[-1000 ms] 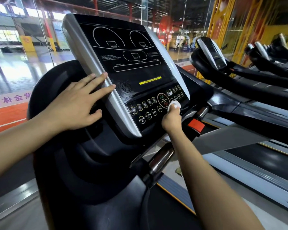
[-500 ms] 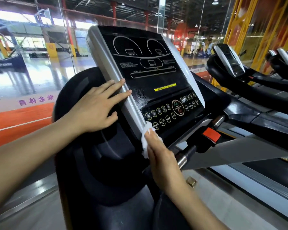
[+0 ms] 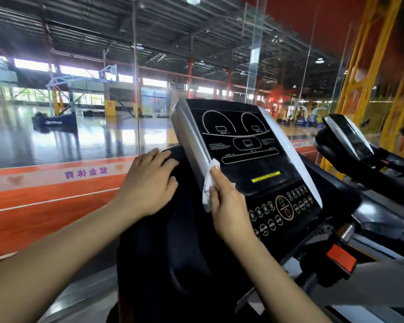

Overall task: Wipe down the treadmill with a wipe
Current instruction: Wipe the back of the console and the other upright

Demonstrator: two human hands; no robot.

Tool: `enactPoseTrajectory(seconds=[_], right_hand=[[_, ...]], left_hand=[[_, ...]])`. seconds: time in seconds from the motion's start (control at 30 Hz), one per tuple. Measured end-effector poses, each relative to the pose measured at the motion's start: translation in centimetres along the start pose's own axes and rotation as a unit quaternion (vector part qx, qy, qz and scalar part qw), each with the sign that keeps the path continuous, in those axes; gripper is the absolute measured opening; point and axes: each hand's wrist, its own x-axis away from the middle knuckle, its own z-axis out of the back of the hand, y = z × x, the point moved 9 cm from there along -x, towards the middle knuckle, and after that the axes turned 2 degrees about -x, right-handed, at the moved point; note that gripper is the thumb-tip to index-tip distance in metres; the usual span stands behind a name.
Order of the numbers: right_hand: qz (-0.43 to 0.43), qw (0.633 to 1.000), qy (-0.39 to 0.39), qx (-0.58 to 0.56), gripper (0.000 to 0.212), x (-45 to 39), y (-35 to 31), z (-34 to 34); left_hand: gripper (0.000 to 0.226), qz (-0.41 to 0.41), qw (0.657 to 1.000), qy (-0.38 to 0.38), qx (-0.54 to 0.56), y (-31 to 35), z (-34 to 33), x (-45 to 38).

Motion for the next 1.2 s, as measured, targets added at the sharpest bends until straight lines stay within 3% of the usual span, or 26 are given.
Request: enactPoseTrajectory(seconds=[0.07,0.17,0.23,0.43,0.53,0.67,1.0,1.1,1.2], right_hand=[[0.010,1.000,0.000,0.011,0.047,-2.9,-1.1,-0.7],[0.029,0.999,-0.009,0.017,0.049,-7.0,-3.4,-2.0],[0.048,0.998,-0.022,0.041,0.050,-10.1,-5.0,-3.1],[0.037,0.984,-0.069,0.162,0.037,-21.7,-8.6,-7.6],[0.024,0.980,-0.078,0.183,0.042,-23.5,-9.4,-8.7],[0.015,0.984,-0.059,0.168,0.059,-18.8,-9.1,-6.7],[-0.059,0.997,-0.035,0.039,0.043,6.8,0.8,1.2],[-0.081,0.996,-0.037,0.011,0.049,12.1,3.3,2.6],[-0.095,0.990,-0.066,0.084,0.070,14.1,4.7,3.3]], left_hand=[[0.066,0.016,0.999,-0.002,0.034,-2.5,0.0,-0.2],[0.045,0.060,0.984,0.006,0.167,-4.7,-0.8,0.4],[0.045,0.071,0.970,0.019,0.231,-4.9,-1.5,0.6],[0.044,0.051,0.968,0.022,0.244,-5.1,-2.0,0.6],[0.044,0.041,0.972,0.007,0.230,-5.0,-2.0,0.6],[0.047,0.042,0.978,0.007,0.202,-4.6,-1.5,0.8],[0.048,0.092,0.975,-0.008,0.202,-4.2,-1.3,0.8],[0.048,0.098,0.975,-0.018,0.199,-4.1,-1.5,0.9],[0.048,0.099,0.975,-0.018,0.199,-4.0,-1.5,1.0]])
